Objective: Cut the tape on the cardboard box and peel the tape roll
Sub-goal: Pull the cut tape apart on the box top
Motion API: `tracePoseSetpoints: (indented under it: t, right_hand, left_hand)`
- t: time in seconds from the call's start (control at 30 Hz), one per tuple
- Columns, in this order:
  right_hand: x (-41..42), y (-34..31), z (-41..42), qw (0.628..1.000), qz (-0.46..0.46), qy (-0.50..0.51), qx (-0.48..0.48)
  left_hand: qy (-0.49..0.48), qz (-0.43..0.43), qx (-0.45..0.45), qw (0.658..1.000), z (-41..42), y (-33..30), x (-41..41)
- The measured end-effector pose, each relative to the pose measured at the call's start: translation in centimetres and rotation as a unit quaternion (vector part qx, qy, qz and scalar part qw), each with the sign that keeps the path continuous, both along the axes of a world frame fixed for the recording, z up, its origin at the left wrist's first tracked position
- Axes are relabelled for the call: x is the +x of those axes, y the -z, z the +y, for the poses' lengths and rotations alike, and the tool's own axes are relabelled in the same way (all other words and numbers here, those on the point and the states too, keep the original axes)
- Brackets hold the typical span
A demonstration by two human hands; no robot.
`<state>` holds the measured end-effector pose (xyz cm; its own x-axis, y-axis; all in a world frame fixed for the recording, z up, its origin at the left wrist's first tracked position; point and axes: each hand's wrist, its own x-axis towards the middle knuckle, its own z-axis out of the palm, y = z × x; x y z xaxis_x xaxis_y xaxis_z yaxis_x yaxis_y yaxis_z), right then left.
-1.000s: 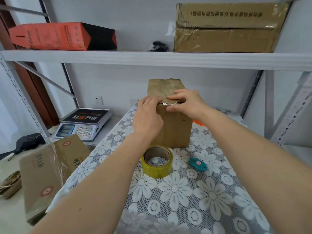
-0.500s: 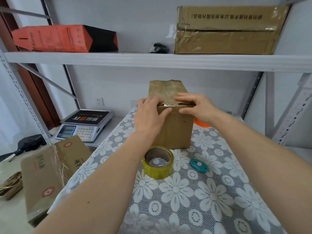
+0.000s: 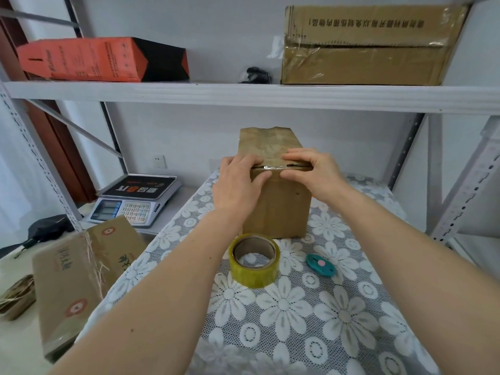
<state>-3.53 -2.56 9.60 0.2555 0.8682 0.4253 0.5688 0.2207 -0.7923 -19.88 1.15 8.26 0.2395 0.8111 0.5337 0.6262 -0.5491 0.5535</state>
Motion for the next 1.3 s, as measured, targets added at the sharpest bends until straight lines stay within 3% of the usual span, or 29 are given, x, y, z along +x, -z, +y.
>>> tracePoseSetpoints:
  t: [0.5, 0.83, 1.3]
  right_hand:
    - [0.1, -0.2, -0.9, 0.998, -0.048, -0.019, -0.034]
    - [-0.6, 0.5, -0.2, 1.000, 0.016, 0.009, 0.017]
    - [-0.5, 0.2, -1.2, 0.996, 0.085, 0.005, 0.017]
  left_hand:
    - [0.007, 0.007, -0.009, 1.000, -0.1, 0.1, -0.2]
    - [0.056, -0.061, -0.020, 0.996, 0.0, 0.4, 0.1]
    - [0.076, -0.124, -0.023, 0.989, -0.2, 0.5, -0.4]
